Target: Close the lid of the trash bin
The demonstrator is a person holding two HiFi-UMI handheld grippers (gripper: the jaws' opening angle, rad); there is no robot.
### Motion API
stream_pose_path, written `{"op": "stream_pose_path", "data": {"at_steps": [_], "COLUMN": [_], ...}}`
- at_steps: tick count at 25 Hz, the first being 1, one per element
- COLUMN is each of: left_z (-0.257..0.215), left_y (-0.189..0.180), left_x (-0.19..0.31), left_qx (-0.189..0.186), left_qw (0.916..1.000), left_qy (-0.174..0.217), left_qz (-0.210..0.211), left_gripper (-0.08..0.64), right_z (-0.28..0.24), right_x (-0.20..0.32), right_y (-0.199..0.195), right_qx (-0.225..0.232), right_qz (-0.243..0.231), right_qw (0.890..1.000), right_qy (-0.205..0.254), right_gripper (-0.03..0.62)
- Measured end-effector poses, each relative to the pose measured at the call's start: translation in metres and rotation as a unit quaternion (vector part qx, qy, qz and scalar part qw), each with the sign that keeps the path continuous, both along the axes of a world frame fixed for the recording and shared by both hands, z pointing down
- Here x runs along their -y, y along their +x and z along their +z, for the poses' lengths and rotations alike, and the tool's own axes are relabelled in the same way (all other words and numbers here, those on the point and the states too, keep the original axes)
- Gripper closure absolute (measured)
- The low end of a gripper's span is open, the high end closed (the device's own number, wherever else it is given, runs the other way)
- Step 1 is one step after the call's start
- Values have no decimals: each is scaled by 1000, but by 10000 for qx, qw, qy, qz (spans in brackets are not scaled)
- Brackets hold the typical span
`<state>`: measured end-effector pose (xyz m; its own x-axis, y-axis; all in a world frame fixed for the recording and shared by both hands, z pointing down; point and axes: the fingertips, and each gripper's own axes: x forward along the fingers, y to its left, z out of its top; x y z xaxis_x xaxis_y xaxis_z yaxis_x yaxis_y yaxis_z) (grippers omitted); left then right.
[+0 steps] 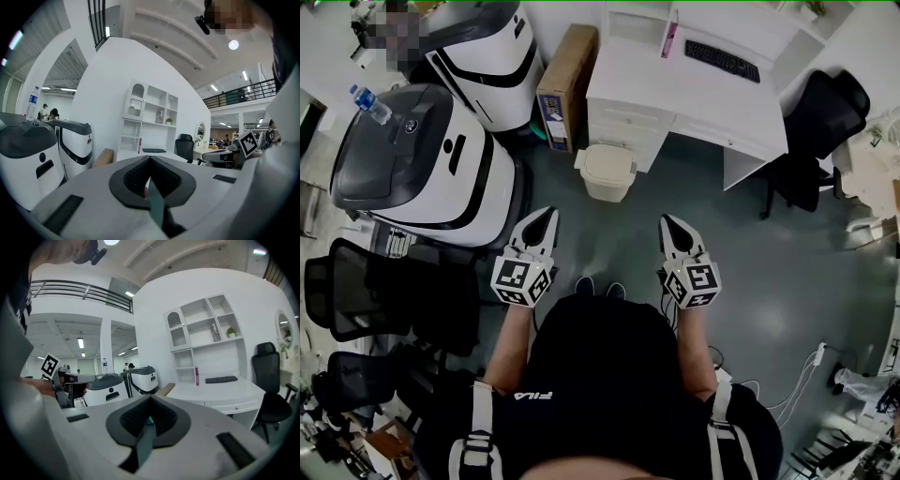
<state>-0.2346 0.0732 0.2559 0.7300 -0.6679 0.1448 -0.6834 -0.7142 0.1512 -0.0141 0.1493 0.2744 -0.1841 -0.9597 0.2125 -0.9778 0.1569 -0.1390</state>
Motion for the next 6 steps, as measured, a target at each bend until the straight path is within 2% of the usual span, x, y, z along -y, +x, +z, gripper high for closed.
{"op": "stream_pose_path", "data": {"at_steps": [6], "left_z": [16], "left_y": [-7], "left_x": [10], "left_qx": [32], "left_qw": [9997], "left_qy": [-237], "left_qz": [98], "left_gripper": [558], "right_z": [9], "right_x": [10], "right_y": [-2], "right_qx": [20], "right_qz": [8], "right_qw": [9999], "right_qy": [-118], "right_gripper": [591]}}
